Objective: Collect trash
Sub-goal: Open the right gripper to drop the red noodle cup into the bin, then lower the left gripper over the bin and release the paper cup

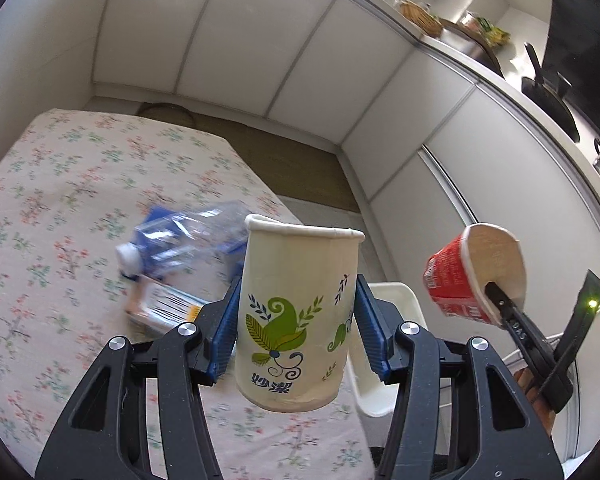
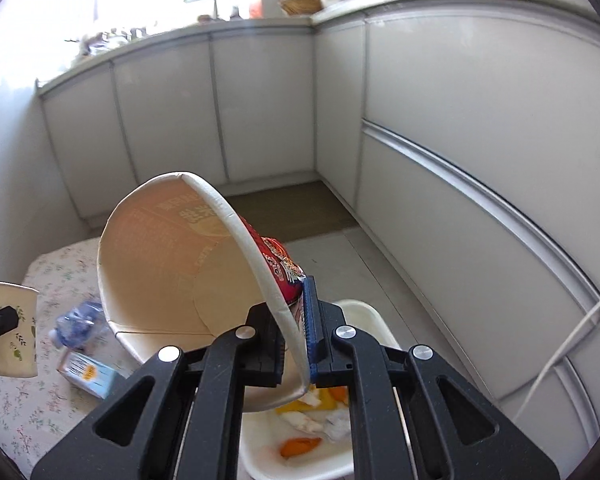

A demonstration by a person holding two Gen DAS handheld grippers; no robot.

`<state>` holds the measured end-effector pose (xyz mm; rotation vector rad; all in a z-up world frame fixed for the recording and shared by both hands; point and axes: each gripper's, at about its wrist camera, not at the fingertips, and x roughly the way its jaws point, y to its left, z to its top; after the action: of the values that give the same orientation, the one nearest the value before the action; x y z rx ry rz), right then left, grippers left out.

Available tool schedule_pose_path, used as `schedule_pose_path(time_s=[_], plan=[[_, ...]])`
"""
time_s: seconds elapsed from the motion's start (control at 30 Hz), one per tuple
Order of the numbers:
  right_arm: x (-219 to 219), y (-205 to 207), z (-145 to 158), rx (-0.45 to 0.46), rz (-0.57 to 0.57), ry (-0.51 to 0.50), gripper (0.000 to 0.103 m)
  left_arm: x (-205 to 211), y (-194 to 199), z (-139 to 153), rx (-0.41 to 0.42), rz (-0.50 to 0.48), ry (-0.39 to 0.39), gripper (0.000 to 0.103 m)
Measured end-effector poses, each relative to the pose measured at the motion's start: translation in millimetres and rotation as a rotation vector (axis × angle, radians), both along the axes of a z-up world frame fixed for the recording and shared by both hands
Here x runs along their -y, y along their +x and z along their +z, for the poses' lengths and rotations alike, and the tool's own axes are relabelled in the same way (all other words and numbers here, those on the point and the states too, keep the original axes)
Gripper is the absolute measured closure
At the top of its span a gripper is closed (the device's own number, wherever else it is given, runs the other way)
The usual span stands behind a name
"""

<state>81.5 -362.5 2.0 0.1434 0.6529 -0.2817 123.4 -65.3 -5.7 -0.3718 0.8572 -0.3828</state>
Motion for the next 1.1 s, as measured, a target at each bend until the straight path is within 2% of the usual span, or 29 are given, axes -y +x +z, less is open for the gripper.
schedule_pose_path(time_s=[0.1, 0.2, 0.23, 0.37, 0.63, 0.9, 1.1], plan=[[18, -2, -9, -0.044, -0.032, 0.027, 0.084, 25, 0, -4, -0.013, -0.034, 0.012, 0.052], [33, -6, -8, -0.03, -0.054, 0.044, 0.055, 50, 0, -4, -0.015, -0.073, 0.031, 0.052], [34, -11, -6, -0.016, -0.067, 0.036, 0.05, 60, 0, -3, -0.012, -0.086, 0.037, 0.052], [49, -21, 0, 0.032, -0.107, 0.028, 0.039, 92, 1, 3, 0.002, -0.126, 0.046, 0.052], [80, -34, 0, 0.063, -0.214, 0.017, 0.024, 156, 6, 11, 0.029, -0.208, 0.053, 0.051], [111, -44, -4, 0.06, -0.299, 0.034, 0.02, 204, 15, 9, 0.042, -0.277, 0.079, 0.051], [126, -56, -6, 0.05, -0.344, 0.041, 0.017, 234, 28, -1, 0.01, -0.317, 0.103, 0.048]])
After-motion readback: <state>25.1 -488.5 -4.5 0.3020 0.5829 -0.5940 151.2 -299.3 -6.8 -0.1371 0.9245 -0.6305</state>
